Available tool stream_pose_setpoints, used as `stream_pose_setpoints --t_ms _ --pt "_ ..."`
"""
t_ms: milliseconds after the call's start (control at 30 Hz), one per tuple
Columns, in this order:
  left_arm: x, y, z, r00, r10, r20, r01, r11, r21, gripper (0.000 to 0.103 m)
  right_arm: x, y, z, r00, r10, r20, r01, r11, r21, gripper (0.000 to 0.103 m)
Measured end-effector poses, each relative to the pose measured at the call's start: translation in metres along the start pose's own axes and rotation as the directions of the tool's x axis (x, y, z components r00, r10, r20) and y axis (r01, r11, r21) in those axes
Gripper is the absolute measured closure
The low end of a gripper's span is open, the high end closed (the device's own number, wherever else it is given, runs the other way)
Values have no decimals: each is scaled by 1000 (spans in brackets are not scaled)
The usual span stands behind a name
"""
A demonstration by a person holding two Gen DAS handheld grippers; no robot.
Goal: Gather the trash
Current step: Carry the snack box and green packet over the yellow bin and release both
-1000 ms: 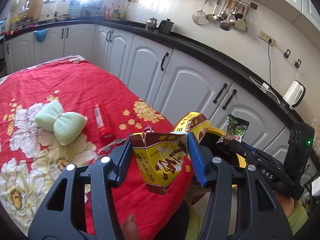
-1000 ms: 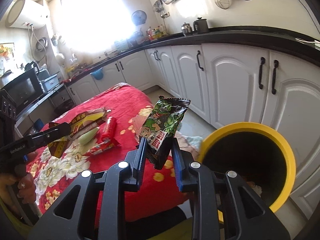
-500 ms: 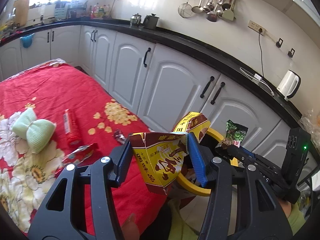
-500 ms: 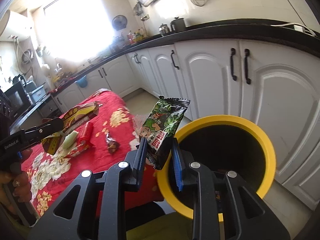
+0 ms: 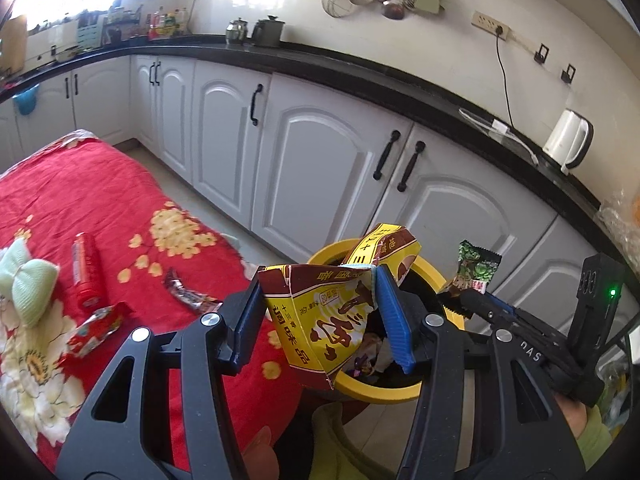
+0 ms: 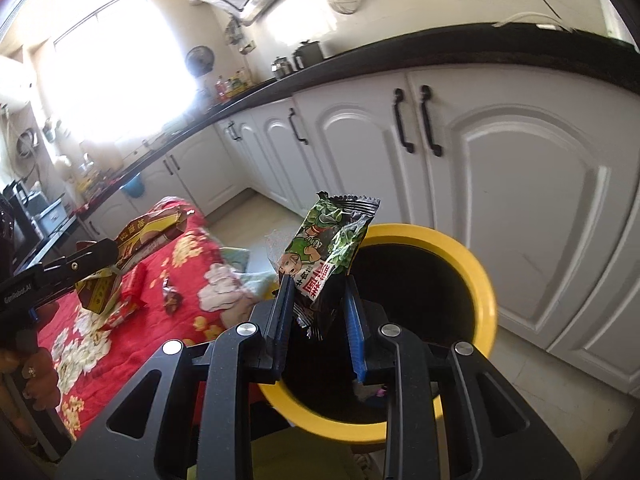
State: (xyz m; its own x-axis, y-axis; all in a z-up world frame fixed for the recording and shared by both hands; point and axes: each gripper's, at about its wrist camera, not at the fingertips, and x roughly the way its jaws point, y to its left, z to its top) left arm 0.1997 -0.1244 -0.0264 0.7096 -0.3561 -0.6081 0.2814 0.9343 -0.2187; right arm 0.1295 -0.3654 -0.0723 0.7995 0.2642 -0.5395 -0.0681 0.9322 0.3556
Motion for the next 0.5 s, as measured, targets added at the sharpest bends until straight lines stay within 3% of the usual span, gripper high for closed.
stream_pose_setpoints --t_ms 500 --pt "58 -28 -17 994 9 -109 -2 998 61 58 12 -44 -14 997 -67 -48 70 996 47 79"
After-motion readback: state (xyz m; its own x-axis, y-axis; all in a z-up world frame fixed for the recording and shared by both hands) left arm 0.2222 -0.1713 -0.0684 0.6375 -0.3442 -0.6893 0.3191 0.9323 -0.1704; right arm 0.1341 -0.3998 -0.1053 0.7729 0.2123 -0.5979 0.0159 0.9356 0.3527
